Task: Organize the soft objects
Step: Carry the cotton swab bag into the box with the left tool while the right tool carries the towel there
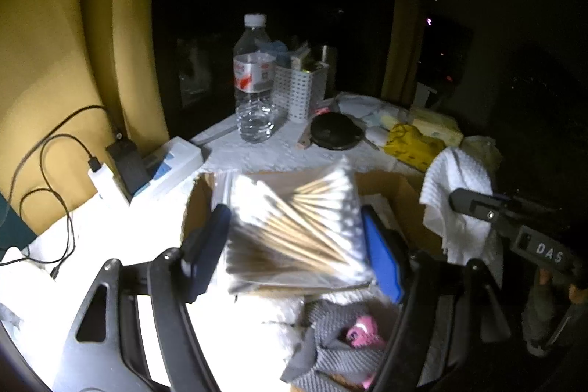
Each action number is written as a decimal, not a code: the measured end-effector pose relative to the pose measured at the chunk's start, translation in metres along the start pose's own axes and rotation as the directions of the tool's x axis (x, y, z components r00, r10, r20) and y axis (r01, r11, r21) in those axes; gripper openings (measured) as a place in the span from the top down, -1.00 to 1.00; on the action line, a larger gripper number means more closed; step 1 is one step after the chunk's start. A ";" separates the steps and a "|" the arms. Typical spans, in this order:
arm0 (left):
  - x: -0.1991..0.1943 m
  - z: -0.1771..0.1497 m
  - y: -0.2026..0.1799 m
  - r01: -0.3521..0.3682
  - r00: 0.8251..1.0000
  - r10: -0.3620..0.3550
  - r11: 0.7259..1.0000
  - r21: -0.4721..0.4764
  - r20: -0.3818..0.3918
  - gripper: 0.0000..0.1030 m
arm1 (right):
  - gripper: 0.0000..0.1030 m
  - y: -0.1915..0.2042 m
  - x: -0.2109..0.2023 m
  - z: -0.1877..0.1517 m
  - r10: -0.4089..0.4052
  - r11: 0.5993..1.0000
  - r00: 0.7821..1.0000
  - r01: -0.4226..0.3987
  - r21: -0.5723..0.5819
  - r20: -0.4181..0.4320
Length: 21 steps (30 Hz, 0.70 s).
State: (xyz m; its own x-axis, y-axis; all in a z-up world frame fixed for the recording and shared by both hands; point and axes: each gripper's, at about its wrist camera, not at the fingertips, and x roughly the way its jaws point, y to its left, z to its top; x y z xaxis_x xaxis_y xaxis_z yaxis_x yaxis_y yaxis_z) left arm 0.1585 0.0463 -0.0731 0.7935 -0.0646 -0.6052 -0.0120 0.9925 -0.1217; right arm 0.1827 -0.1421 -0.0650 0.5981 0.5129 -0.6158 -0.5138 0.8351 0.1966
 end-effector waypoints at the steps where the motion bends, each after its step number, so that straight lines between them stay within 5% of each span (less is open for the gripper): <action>1: 0.006 0.000 0.002 -0.004 1.000 0.004 1.000 -0.004 -0.007 -0.39 | 0.80 -0.002 0.004 0.001 -0.001 1.000 1.000 0.001 0.001 -0.004; 21: 0.076 -0.020 0.011 -0.042 0.987 0.039 0.999 -0.012 -0.155 -0.41 | 0.80 -0.019 0.071 -0.006 0.012 1.000 0.994 -0.012 0.003 -0.106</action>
State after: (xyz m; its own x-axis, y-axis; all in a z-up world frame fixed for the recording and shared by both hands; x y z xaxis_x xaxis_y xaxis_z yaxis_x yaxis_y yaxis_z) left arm 0.2059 0.0505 -0.1364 0.6885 -0.0407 -0.7241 -0.0522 0.9931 -0.1054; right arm 0.2313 -0.1232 -0.1172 0.5231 0.4993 -0.6907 -0.5190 0.8294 0.2065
